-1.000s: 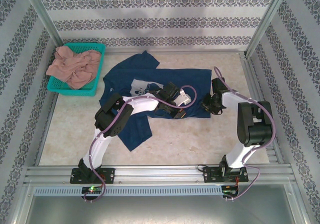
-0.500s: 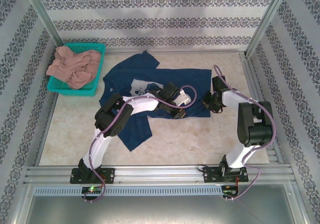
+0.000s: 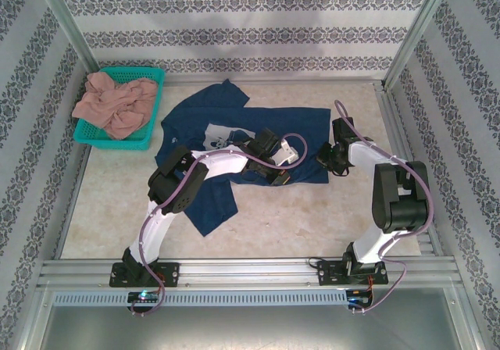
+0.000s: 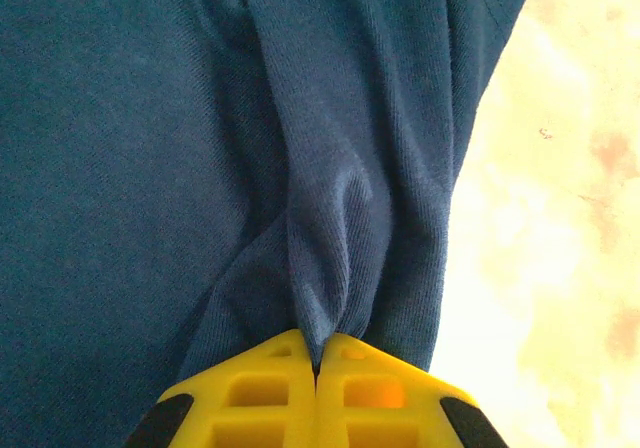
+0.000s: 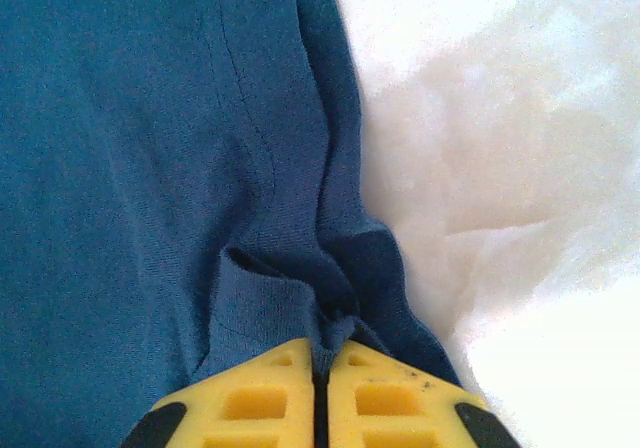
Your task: Fold the inside-out t-shirt
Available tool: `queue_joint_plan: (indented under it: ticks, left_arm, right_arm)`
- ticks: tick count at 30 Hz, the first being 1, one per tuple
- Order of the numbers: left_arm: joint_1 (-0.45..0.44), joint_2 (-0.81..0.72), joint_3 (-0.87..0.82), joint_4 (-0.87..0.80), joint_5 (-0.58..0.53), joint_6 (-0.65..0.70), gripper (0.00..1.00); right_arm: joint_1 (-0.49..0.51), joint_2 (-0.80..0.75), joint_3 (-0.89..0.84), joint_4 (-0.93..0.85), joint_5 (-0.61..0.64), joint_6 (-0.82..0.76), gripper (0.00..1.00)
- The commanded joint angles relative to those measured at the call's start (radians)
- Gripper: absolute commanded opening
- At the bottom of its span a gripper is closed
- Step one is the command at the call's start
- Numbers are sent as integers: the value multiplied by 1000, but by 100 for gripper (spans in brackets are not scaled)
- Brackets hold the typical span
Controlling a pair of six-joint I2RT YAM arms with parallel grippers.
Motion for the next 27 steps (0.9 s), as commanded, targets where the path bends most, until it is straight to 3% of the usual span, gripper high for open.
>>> queue_joint_plan:
  ticks: [1, 7, 11, 13, 17, 20, 23, 27]
  left_arm:
    - [12, 36, 2, -97, -2, 2, 0]
    - [12, 21, 5, -91, -1, -17, 0]
    - [12, -11, 9, -63, 10, -59, 2]
    - [12, -36, 19, -51, 23, -86, 12]
    - [11, -160, -4, 1, -5, -145, 43]
    - [11, -317, -113, 52, -135, -220, 56]
    - [11, -502, -294, 44, -255, -342, 61]
    - [2, -749, -544, -153, -412, -486, 62]
  right_arm:
    - [-12, -39, 16, -28, 20, -10, 7]
    - [-21, -144, -25, -82, -12, -36, 0]
    - [-26, -268, -98, -67, -103, -21, 0]
    - [-21, -302, -127, -59, -149, 1, 0]
    - [-12, -378, -173, -77, -159, 14, 0]
    - [-10, -409, -182, -102, -151, 6, 0]
    - [-3, -407, -177, -100, -148, -7, 0]
    - [13, -383, -143, -96, -132, -43, 0]
